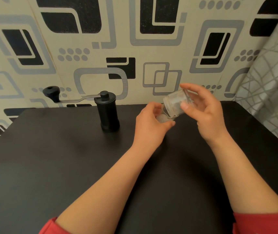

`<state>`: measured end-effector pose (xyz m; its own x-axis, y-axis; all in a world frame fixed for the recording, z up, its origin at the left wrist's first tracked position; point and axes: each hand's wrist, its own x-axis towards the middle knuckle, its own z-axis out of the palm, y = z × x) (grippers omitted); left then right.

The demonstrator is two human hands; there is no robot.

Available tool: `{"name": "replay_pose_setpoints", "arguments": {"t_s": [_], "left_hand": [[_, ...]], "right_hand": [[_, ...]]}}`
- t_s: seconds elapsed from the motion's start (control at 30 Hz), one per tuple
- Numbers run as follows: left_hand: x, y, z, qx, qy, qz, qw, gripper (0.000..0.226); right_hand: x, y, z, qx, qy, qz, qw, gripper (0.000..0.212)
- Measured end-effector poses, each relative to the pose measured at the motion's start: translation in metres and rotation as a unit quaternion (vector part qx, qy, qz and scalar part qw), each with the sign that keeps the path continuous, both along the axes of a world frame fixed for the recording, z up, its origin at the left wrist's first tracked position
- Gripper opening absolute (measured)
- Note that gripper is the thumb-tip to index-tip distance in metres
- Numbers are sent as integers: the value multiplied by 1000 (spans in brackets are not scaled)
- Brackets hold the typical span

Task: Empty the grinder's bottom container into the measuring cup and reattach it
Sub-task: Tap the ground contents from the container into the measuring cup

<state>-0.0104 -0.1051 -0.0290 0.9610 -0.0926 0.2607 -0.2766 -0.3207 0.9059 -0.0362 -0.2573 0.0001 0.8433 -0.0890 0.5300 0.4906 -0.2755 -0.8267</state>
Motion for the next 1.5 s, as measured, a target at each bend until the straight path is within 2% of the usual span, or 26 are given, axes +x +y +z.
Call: {"name": "replay_pose_setpoints", "arguments": {"t_s": [0.23,0.63,0.9,1.13,1.37,1.5], "left_hand": [[-2,1,3,-7,-26,9,1000,49],[0,1,2,-9,6,-14,1000,47],[0,1,1,-11,10,-25,1000,48],[-1,2,2,-12,8,-38,999,49],[-1,1,2,-20,1,-34,999,51],[-1,2,2,-22,3,-30,999,48]], "right_hand": [[-1,2,0,20,30,8,999,56],[0,-1,0,38,33,-15,999,46],[-2,1,-1,-14,4,3,1000,54],[-3,2,-3,-114,-39,-4,993,53],[-3,0,-5,-111,-65,-10,992,52],[-3,-1,-5,-145,-82,-18,986,52]]}}
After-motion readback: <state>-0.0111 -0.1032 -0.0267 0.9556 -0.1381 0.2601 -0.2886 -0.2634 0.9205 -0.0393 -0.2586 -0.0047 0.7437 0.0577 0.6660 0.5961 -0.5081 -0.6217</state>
